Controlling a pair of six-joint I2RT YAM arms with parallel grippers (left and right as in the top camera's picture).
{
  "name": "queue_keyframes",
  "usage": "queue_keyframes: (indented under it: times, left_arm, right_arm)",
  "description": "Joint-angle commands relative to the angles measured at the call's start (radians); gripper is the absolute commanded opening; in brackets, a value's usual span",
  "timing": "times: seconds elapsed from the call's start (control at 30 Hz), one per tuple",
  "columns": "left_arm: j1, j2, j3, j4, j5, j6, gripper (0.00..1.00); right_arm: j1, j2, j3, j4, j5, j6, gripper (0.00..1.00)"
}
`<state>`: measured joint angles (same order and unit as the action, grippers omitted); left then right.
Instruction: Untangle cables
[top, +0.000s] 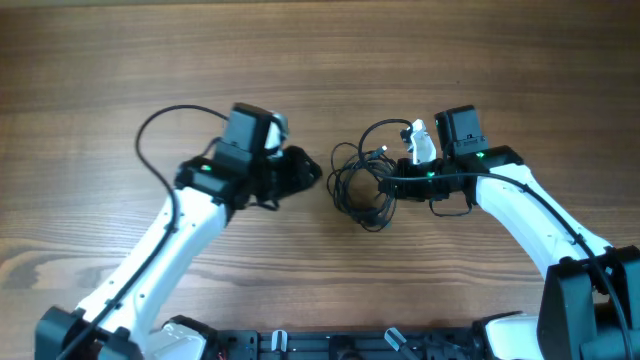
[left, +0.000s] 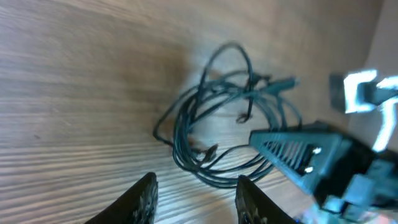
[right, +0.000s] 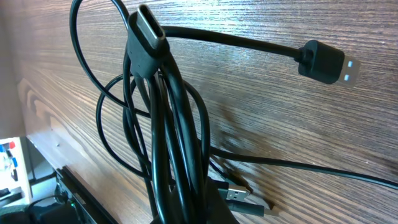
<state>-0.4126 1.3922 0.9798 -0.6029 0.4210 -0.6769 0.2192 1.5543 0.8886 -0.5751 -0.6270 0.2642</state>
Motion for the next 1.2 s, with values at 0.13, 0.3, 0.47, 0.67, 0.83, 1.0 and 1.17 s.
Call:
queue_keyframes:
  times: [0.13,0.3,0.47,0.67,0.83,1.0,1.17]
  left_arm:
    - [-0.152,0.15,-0.006,0.026,-0.12,-0.072,0.43]
    - [-0.204,0.236,-0.006,0.089,-0.131,-0.072,0.43]
    - [-0.204,0.257,-0.006,0.098,-0.191,-0.071,0.08]
    - [-0.154,0.212,-0.005,0.085,-0.201,-0.071,0.04]
    - [-0.058,0.109,-0.005,0.06,-0.16,-0.06,0.04]
    - [0.074,0.018,-0.005,0.014,-0.159,-0.021,0.04]
    - [0.185,0.001,-0.005,0.007,-0.159,-0.008,0.43]
  right_arm:
    - [0.0,0.014,0.002,0.002,0.001,0.009,0.04]
    - [0.0,0.014,0.002,0.001,0.001,0.009,0.04]
    - [0.0,0.014,0.002,-0.002,0.001,0.01,0.04]
    - [0.0,0.014,0.002,-0.003,0.002,0.009,0.04]
    - [0.0,0.014,0.002,-0.003,0.006,0.009,0.05]
    - [0.0,0.014,0.002,-0.003,0.006,0.009,0.04]
    - [0.0,0.014,0.002,-0.005,0.006,0.009,0.04]
